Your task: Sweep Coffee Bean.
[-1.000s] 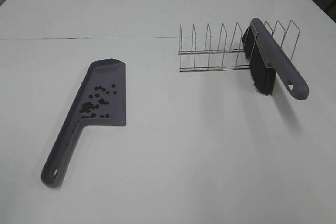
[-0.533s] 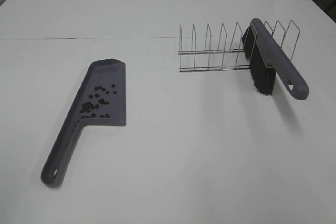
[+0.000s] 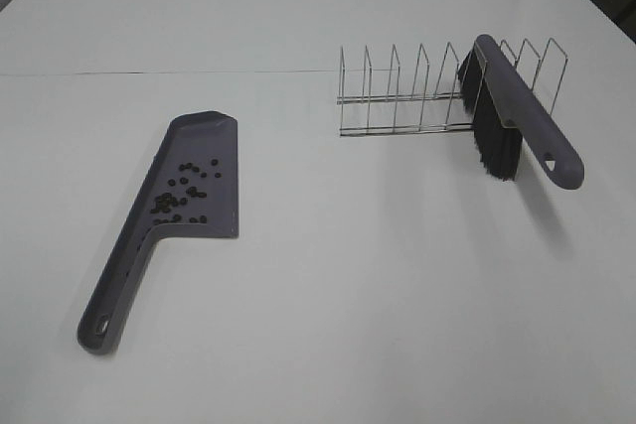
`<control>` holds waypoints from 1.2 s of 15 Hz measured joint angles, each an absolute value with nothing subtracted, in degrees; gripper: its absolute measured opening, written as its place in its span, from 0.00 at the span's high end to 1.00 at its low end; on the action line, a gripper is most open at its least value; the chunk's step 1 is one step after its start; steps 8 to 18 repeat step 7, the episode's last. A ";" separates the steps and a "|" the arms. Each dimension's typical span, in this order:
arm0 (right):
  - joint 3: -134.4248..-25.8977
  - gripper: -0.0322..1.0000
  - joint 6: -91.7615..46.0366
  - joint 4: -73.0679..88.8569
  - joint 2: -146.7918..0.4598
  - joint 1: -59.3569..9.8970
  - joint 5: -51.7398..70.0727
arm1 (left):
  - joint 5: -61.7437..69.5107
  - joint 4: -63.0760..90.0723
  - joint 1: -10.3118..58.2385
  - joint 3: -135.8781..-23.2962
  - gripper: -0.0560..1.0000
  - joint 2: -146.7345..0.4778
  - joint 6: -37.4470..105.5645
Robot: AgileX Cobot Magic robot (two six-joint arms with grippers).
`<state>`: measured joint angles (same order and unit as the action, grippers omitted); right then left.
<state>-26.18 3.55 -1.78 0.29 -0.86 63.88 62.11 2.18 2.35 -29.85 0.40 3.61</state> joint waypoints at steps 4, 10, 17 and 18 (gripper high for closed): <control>-26.18 0.39 3.55 -1.78 0.29 -0.86 63.88 | 62.11 2.18 2.35 -29.85 0.38 0.40 3.67; -26.18 0.39 3.55 -1.78 0.29 -0.86 63.88 | 62.11 2.18 2.35 -29.85 0.38 0.40 3.67; -26.18 0.39 3.55 -1.78 0.29 -0.86 63.88 | 62.11 2.18 2.35 -29.85 0.38 0.40 3.67; -26.18 0.39 3.55 -1.78 0.29 -0.86 63.88 | 62.11 2.18 2.35 -29.85 0.38 0.40 3.67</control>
